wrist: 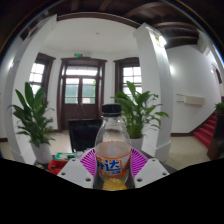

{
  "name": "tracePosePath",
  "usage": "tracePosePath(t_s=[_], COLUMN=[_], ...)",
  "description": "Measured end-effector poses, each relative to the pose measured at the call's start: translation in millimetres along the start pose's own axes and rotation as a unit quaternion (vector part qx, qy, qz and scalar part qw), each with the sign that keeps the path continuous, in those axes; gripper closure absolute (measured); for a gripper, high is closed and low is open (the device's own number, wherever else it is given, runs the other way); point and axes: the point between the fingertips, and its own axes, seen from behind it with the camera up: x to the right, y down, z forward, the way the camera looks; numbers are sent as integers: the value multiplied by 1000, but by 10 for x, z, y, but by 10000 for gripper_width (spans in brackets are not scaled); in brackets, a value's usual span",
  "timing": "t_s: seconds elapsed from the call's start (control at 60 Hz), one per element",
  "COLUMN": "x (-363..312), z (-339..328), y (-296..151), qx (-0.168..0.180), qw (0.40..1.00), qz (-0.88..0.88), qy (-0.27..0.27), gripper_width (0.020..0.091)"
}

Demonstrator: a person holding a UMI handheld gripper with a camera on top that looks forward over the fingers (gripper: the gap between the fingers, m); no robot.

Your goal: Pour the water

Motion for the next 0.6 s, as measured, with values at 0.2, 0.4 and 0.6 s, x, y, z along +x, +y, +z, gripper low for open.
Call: tracePosePath(t_s=[0.2,0.4,0.6], x=[657,923,954], z=[562,670,664], y=[717,1308,1405], qx=[-38,-59,-26], qw=[999,997,999], qz=[2,3,13], qy=[38,47,43], gripper_width=[700,701,669])
